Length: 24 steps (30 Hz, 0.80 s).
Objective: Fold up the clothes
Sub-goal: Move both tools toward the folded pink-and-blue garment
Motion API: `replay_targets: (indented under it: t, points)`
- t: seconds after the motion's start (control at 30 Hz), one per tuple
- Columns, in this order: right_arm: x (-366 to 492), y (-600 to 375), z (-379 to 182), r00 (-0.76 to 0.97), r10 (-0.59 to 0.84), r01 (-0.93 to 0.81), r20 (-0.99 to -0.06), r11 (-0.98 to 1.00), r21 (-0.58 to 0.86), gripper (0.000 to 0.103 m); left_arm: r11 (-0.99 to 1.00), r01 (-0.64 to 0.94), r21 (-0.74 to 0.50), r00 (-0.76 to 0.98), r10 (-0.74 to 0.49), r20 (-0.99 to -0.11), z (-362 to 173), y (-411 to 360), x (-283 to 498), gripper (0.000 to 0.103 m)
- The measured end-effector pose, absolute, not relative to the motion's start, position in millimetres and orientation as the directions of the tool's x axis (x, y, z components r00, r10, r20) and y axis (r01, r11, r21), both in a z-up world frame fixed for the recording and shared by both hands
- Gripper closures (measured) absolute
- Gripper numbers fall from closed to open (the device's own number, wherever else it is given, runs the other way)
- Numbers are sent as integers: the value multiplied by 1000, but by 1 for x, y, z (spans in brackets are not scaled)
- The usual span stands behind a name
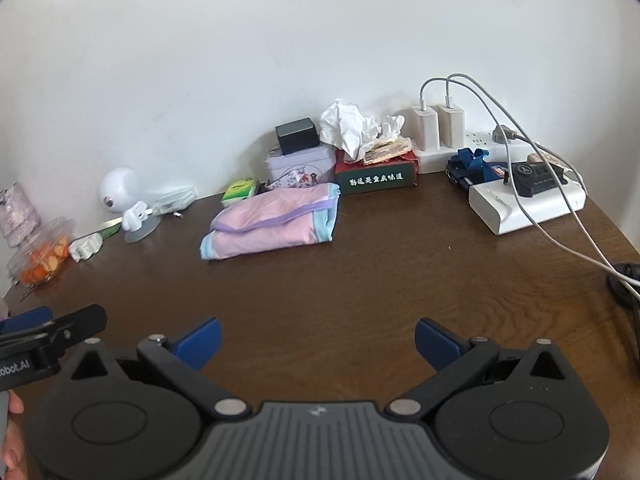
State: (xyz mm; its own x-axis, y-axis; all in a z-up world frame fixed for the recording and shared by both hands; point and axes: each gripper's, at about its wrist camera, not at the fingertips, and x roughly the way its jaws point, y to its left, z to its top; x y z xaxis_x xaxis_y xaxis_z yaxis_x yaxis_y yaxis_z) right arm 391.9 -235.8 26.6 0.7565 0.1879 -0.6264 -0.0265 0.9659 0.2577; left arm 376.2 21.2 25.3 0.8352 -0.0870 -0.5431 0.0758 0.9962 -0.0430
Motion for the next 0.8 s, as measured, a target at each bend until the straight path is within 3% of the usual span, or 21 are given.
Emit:
replay_targets:
  t: [0.17, 0.33, 0.6, 0.67, 0.73, 0.8]
  points:
    - [471, -246, 15, 726, 170, 23, -666, 962, 271, 0, 989, 114, -95, 825, -148, -545, 16, 18, 453, 0]
    - [536, -258, 4, 711, 211, 62, -671, 931, 360, 0, 986, 154, -72, 779, -165, -605, -8, 7, 519, 0]
    - [584, -253, -14, 656, 322, -53, -683, 922, 384, 4, 974, 199, -110, 719, -221, -659, -25, 14, 563, 1]
    - [584, -248, -18, 643, 320, -82, -696, 932, 353, 9, 971, 217, -102, 707, -228, -670, -28, 15, 564, 5]
    - [583, -242, -21, 640, 320, -114, -698, 939, 326, 16, 967, 242, -84, 699, -234, -675, -33, 16, 560, 24]
    - [584, -237, -21, 634, 328, -140, -700, 939, 313, 25, 957, 272, -100, 683, -265, -681, -37, 18, 558, 36]
